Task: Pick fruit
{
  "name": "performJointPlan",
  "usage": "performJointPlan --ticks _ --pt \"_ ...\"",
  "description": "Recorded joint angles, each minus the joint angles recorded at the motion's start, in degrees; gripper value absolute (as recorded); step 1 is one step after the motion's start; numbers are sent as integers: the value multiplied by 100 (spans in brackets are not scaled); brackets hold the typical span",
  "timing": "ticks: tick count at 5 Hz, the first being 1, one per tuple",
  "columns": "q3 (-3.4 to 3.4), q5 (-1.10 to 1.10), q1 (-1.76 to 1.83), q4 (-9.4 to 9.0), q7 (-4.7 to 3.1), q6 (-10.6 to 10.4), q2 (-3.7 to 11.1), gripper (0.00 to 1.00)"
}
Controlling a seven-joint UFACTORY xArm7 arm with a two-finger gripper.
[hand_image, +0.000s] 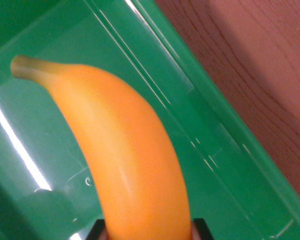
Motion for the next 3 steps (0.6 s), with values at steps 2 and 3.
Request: performJointPlan --ticks 2,3 --pt "2 3 -1 144 -6 254 -110 100" --pt "2 3 -1 144 -6 254 -110 100"
